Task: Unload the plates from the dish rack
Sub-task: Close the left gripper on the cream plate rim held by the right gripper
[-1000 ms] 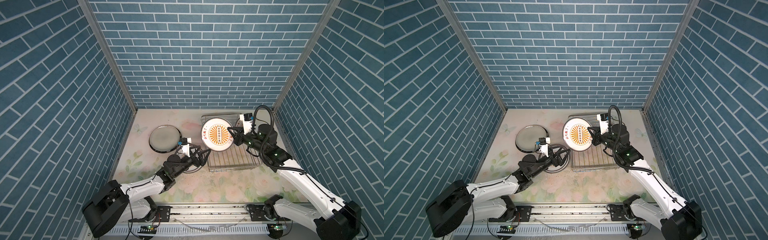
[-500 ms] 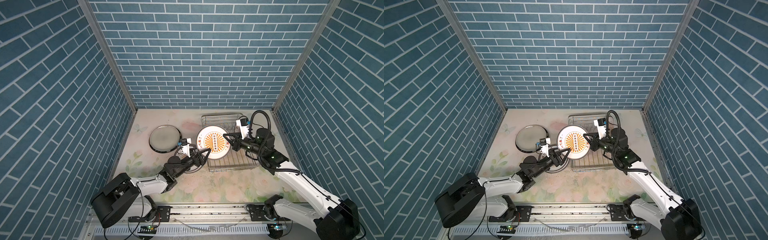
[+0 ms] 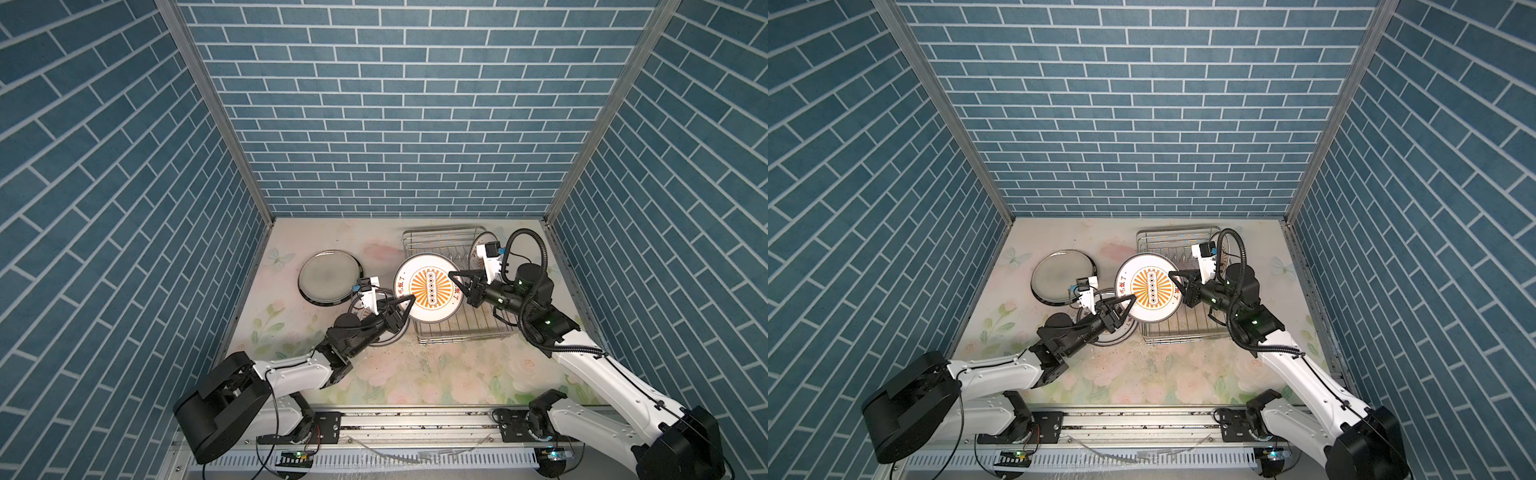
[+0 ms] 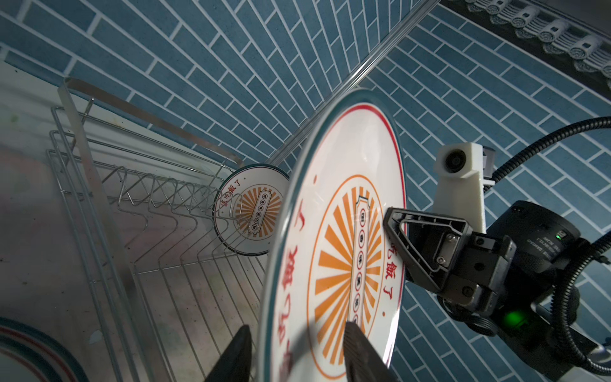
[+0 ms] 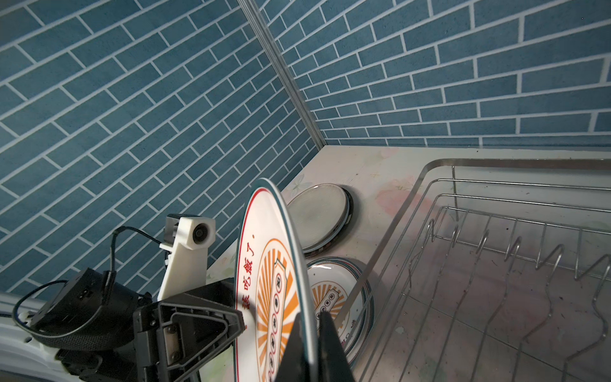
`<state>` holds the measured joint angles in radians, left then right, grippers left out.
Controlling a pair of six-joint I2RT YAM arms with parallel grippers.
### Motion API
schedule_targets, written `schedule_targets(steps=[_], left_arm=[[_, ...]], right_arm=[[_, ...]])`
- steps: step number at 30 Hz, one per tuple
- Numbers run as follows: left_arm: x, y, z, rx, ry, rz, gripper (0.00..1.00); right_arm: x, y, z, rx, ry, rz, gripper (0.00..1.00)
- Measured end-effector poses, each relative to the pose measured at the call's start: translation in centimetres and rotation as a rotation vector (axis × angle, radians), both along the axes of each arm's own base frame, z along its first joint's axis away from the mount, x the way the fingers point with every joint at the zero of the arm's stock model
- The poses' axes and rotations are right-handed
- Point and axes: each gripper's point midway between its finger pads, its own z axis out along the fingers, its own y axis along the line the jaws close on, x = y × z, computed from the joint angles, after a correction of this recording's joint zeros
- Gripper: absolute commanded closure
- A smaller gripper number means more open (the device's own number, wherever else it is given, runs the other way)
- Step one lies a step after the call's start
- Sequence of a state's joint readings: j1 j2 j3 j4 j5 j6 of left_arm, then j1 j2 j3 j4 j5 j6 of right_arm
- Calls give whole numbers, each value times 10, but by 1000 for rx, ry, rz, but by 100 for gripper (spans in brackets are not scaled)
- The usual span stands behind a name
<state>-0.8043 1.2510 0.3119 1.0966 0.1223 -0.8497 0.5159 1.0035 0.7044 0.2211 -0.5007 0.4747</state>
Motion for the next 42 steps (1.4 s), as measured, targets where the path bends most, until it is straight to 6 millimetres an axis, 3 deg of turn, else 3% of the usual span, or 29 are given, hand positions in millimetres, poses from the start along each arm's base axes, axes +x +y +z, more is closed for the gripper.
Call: schedule_targets(steps=[2,13,19,26,33,42], left_arm=[[-1,1,1,-2,4,3,63],[-2,3,-1,-6,47,11,91],[-3,2,0,-22,59,2,96],[-2,3,-2,-24,72,10,100],[-4,2,-1,-12,62,7,100],[-3,0,-18,20,109,7,100]], right_arm=[[0,-1,-4,-4,9,-2,100],[0,-3,-2,1,12,-11,100],[1,-2,-3,8,21,-11,100],[6,-1,-9,5,44,-16,86],[11,1,-20,-15,69,-22,61],[6,4,-18,-9,63,10,2]])
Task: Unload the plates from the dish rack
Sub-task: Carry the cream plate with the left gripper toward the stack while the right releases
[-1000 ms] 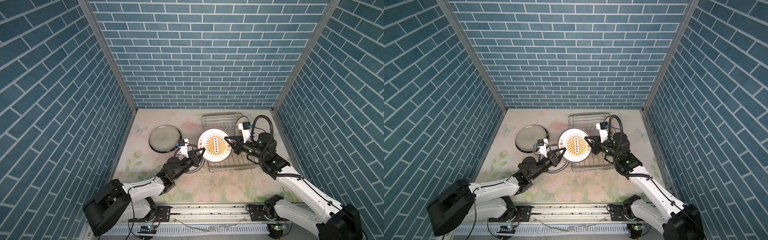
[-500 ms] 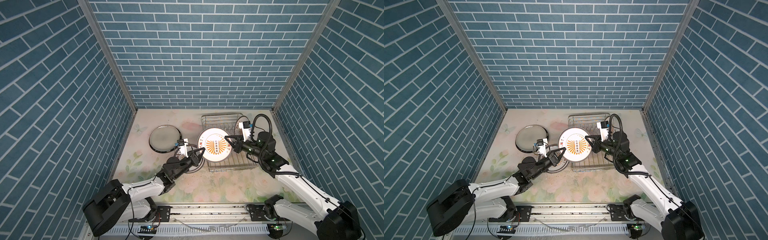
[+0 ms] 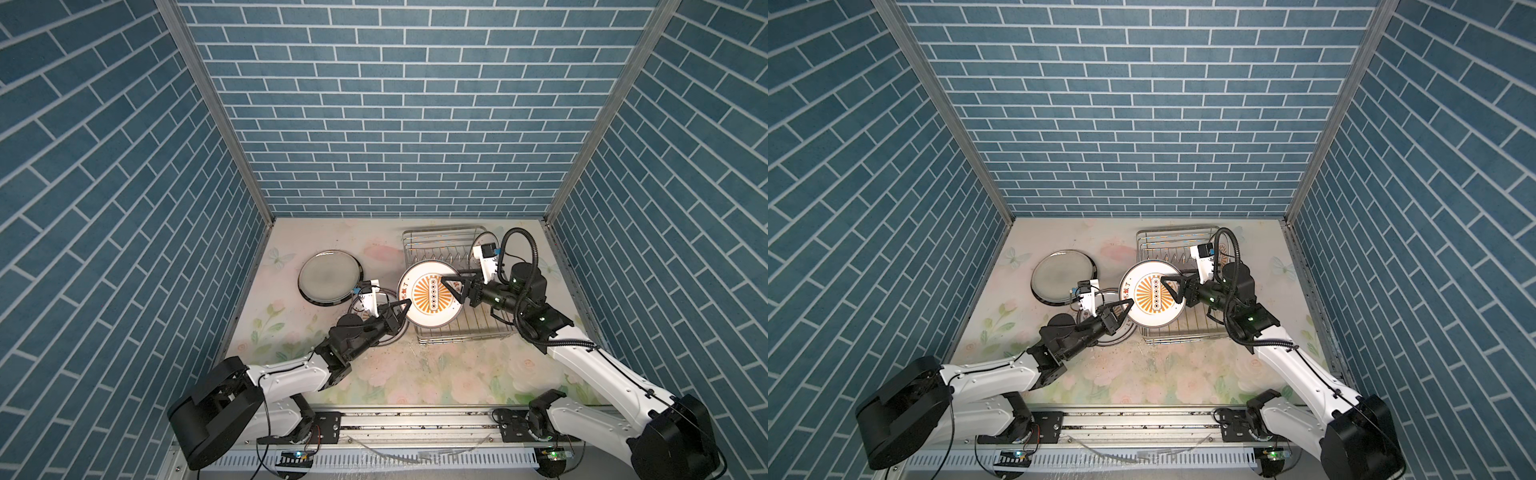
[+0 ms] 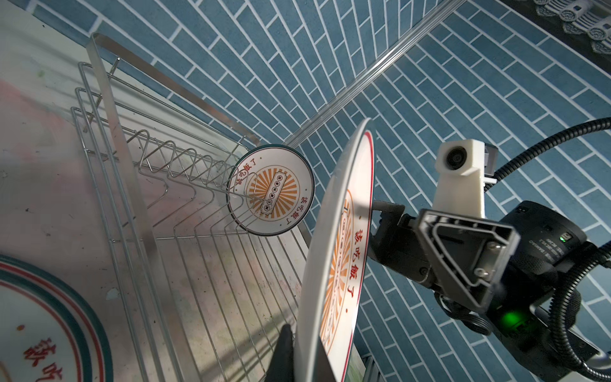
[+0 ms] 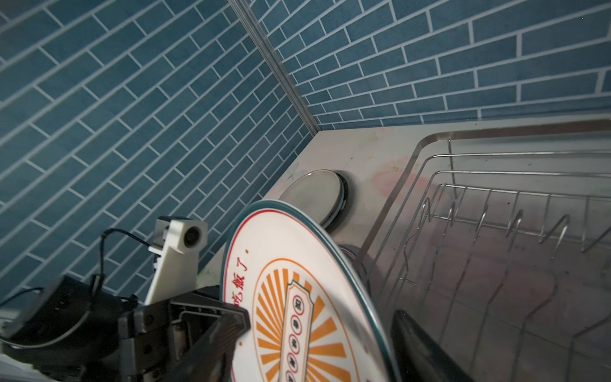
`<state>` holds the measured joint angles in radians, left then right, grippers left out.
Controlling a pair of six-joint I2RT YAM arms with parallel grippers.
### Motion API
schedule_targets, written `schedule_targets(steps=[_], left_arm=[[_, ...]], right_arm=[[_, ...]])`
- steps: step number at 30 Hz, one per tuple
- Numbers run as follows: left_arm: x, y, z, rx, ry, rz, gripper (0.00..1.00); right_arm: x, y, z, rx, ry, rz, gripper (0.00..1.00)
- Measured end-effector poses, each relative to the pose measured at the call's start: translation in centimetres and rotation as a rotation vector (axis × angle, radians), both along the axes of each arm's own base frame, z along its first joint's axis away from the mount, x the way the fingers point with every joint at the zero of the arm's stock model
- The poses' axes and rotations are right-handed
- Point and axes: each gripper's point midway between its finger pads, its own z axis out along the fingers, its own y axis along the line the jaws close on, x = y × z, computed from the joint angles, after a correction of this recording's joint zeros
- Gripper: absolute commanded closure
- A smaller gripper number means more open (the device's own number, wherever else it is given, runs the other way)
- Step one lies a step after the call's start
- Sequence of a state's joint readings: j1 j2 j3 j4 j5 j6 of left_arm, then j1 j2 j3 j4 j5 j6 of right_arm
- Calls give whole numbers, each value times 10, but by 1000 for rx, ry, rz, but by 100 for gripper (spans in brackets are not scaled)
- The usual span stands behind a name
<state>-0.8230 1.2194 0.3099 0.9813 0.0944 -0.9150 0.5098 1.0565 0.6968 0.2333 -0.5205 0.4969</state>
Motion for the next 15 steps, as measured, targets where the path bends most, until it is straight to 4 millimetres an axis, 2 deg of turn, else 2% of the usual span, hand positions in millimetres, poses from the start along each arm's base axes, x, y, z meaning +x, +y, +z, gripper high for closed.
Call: schedule_targets(steps=[9,15], left_arm=[[-4,3,-3,-24,7,-4,100],[-4,4,0,-44,-3,-3,100]], right_arm=[[-7,-7,18,25,-65,-18,1],[-7,-8,14,5,-61,-20,1]])
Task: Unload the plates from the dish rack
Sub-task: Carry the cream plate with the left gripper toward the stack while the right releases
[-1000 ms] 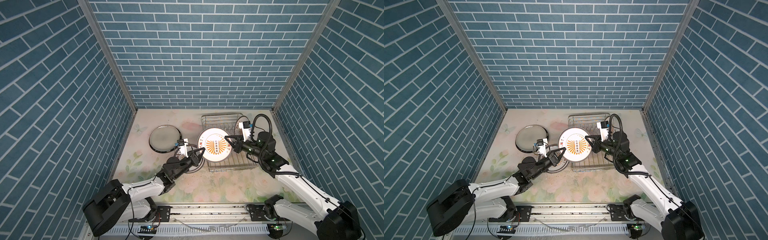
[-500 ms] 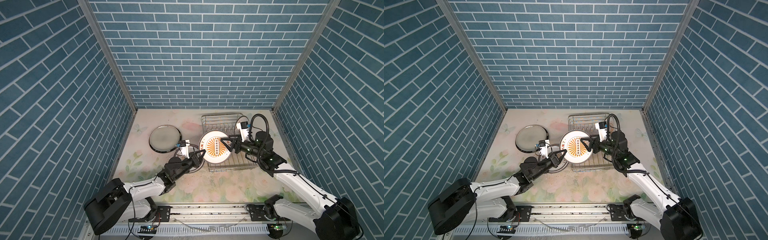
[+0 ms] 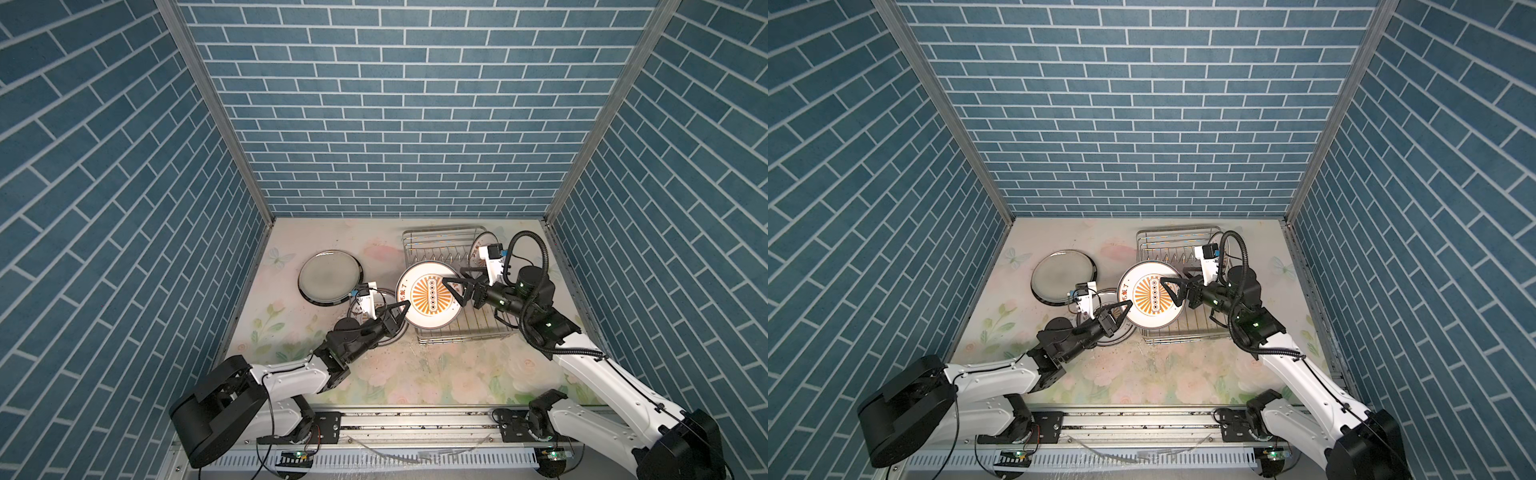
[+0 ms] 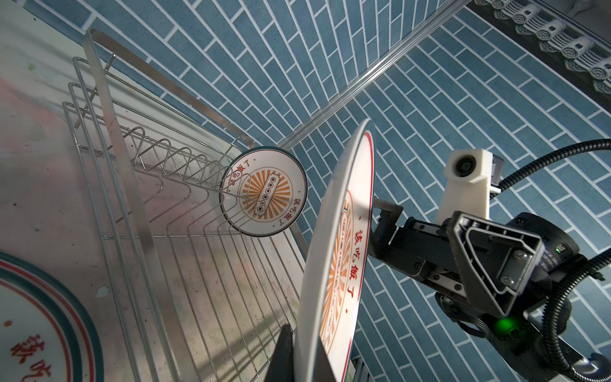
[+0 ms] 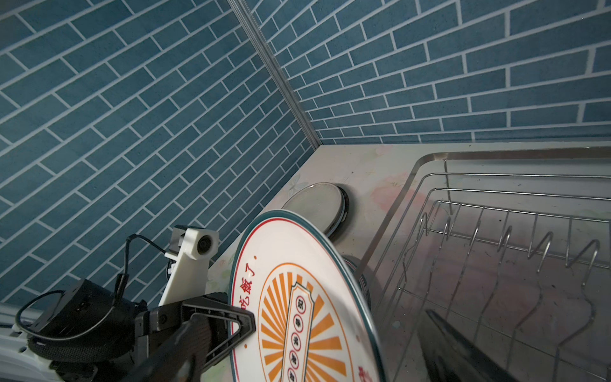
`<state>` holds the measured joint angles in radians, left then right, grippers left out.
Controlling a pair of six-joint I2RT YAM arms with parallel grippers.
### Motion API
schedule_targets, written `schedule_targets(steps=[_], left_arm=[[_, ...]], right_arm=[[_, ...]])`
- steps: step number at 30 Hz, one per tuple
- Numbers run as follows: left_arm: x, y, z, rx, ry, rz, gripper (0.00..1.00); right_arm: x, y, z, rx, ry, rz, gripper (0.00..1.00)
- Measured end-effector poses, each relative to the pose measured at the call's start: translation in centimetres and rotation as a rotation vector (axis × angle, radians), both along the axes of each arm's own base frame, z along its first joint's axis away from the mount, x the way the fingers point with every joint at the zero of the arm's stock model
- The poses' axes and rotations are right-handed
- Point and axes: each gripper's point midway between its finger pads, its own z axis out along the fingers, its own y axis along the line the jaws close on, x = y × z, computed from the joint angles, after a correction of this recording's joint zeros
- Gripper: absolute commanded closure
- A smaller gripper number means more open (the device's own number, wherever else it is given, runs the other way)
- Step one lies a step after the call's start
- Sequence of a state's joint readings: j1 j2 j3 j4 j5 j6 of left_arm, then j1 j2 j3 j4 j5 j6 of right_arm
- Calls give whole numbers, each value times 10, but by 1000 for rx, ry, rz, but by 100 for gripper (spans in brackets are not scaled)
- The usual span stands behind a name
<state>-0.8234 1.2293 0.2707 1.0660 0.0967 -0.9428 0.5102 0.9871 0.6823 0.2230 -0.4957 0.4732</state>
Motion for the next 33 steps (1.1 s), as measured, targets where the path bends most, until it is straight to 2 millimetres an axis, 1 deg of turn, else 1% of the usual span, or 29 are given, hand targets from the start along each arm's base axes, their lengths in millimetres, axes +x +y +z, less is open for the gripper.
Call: schedule_targets(steps=[4,9,13,19,21,24,26,29,31,33], left_arm=[[1,7,-3,40,14,33,100],[1,21,7,49,4,88,100],[0,40,16,43,-12,159,100],[-4,75,13,63,0,280,100],[-5,85,10,69,10,317,100],[-5,97,-2,82,38,366,100],[-6,105,-14,96,70,395,100],[-5,115,-29,106,121,443,100],[-4,121,-36,108,150,476,100],[-3,127,-41,107,172,509,100]], right_arm=[[0,-2,-3,-15,3,-8,1],[2,-7,1,-24,-26,-39,1],[2,-9,4,-29,-46,-53,1],[4,-8,-1,-46,-45,-51,1],[1,-3,-4,-56,-40,-35,1],[-8,10,-13,-97,-42,7,1],[-19,24,-20,-150,-59,53,1],[-36,47,-25,-218,-97,131,1],[-44,59,-29,-261,-125,170,1],[-48,67,-35,-304,-141,188,1]])
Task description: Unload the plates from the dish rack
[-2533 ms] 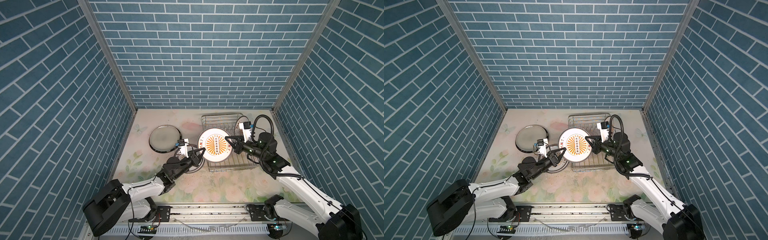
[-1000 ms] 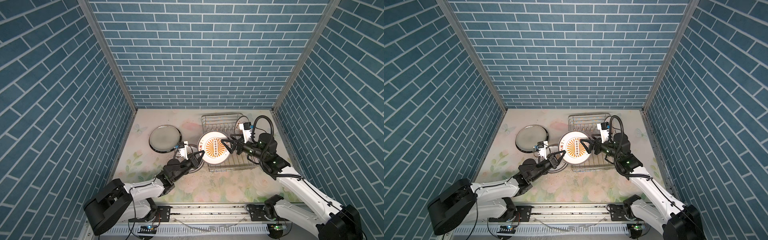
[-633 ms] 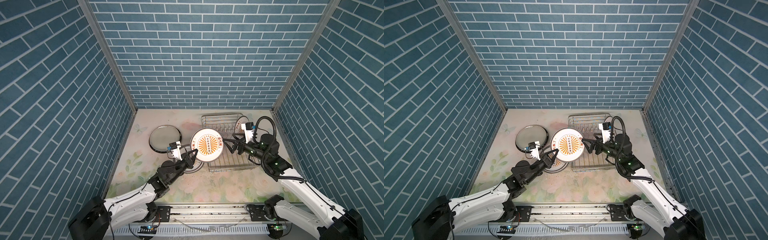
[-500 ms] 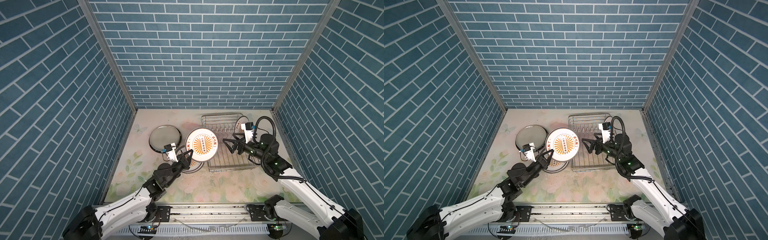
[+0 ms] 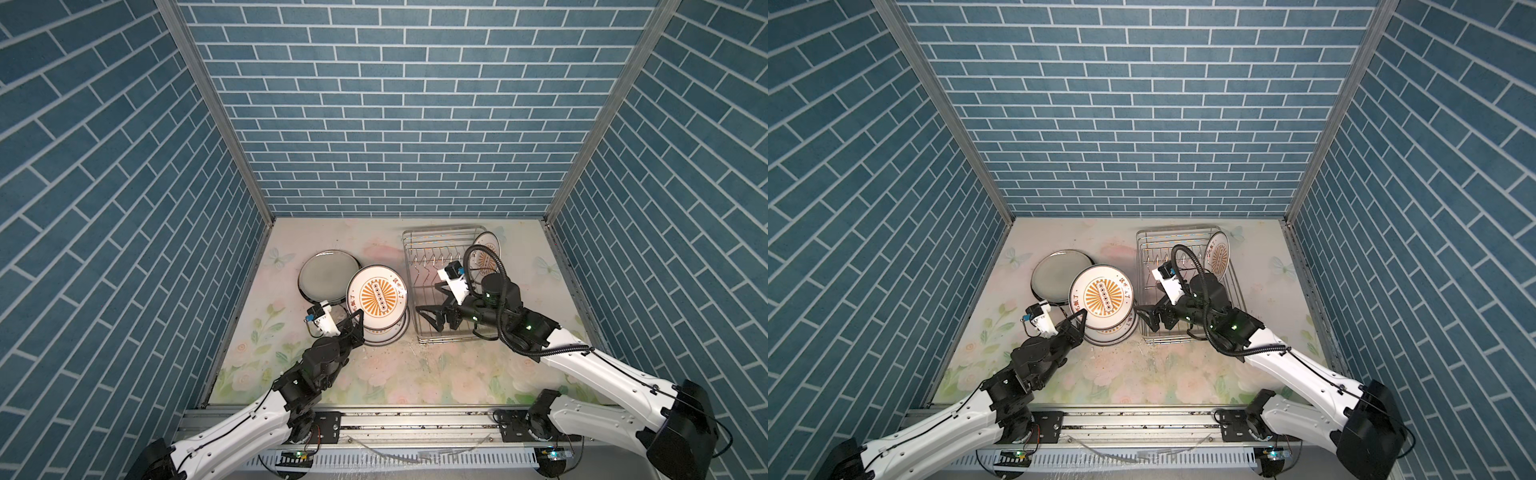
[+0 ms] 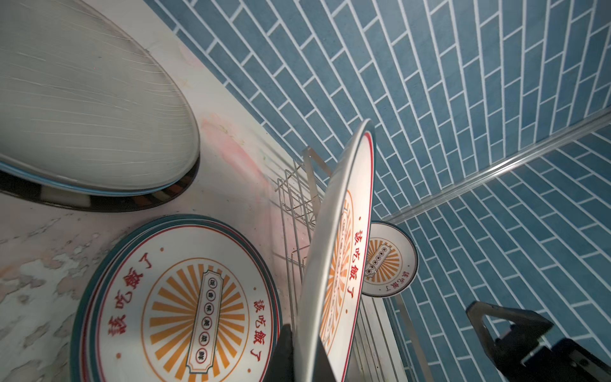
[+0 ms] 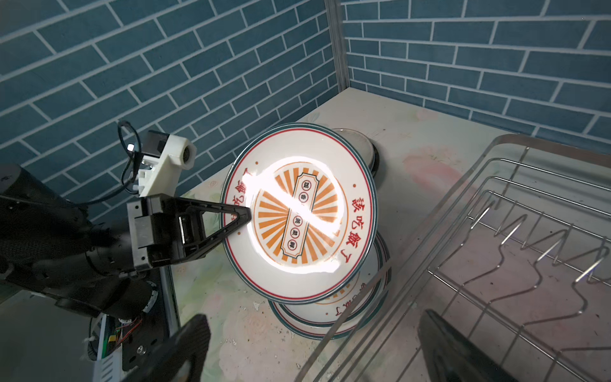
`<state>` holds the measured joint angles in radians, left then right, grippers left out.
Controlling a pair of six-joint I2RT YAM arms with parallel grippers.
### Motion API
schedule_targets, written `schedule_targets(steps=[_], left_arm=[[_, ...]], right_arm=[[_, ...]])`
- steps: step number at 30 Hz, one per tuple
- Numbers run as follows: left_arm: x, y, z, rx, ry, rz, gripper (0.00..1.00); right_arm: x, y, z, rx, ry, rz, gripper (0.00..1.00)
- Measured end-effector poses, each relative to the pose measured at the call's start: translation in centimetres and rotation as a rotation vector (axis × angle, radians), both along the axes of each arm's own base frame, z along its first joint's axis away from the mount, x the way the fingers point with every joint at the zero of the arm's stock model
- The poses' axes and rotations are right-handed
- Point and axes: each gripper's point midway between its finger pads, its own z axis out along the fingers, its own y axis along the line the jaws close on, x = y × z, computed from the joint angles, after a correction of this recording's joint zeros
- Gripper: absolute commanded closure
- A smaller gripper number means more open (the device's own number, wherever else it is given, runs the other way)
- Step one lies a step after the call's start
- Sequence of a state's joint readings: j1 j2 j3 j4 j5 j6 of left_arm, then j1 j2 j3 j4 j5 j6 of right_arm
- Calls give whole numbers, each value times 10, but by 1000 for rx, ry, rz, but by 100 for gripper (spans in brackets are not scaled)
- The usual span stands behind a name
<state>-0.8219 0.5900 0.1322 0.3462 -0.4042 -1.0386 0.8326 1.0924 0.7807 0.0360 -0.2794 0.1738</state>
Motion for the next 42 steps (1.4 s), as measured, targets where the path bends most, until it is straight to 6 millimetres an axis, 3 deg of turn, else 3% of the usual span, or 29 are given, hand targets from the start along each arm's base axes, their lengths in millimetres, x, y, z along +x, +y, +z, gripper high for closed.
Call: schedule_targets(steps=[5,13,25,42], left_arm=[[2,13,-14,-31,70,75,100],[-4,21,-47,-50,225,123,100],[-6,15,-72,-66,376,120,100],[-4,12,-94,-86,493,127,100]], right_arm=[[5,12,-15,-95,-26,-9,1],[11,15,-36,-190,-42,-42,1],[9,31,-26,-191,-82,-27,1],[12,41,-39,-237,-83,-18,2]])
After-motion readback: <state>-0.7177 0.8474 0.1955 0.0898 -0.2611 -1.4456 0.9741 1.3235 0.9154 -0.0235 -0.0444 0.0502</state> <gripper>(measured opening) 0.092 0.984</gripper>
